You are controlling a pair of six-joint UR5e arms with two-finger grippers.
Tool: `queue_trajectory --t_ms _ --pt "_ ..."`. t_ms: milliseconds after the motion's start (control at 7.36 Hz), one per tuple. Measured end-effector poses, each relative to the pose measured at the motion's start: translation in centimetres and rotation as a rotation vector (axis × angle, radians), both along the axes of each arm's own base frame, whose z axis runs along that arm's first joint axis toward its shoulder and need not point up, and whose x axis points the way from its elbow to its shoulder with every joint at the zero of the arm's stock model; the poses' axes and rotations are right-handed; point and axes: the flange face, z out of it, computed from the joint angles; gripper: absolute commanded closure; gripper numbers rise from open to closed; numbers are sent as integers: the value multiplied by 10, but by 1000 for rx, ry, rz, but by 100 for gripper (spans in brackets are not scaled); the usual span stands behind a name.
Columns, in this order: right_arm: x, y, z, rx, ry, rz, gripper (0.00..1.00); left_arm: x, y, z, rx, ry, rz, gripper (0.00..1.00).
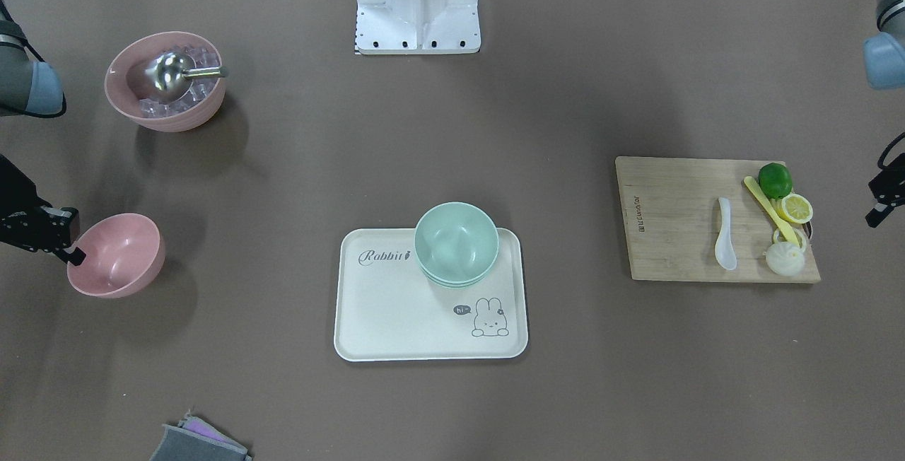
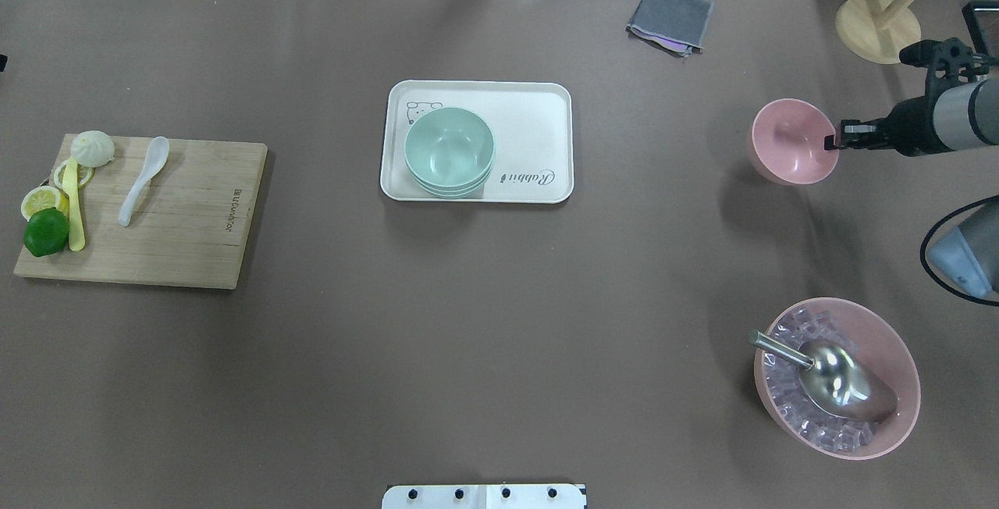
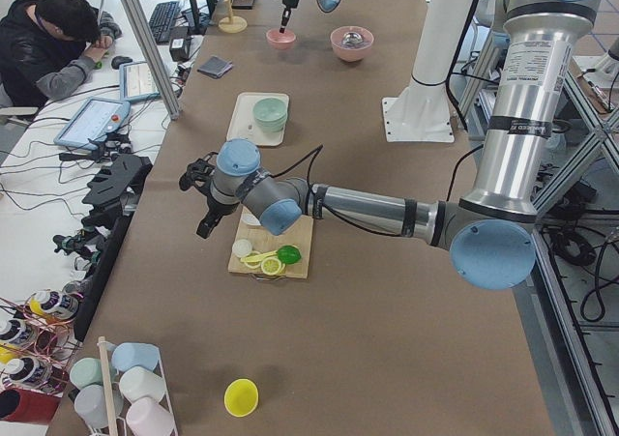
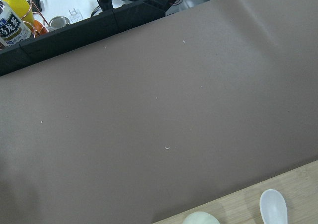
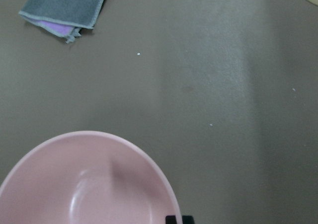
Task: Stack pink bowl on green and place spoon
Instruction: 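Lift the pink bowl with the right gripper and carry it over the tray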
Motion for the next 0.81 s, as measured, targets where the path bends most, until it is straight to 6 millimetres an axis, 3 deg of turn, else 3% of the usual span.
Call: queue_trajectory --t_ms 272,407,815 --pt "-31 -40 -93 -60 -16 23 100 0 2 3 4 1 1 2" --pt "-53 -48 -142 -88 -13 30 100 0 3 5 5 1 1 2" --pt "-107 -35 -270 -192 -10 64 100 4 4 9 -21 13 -10 2"
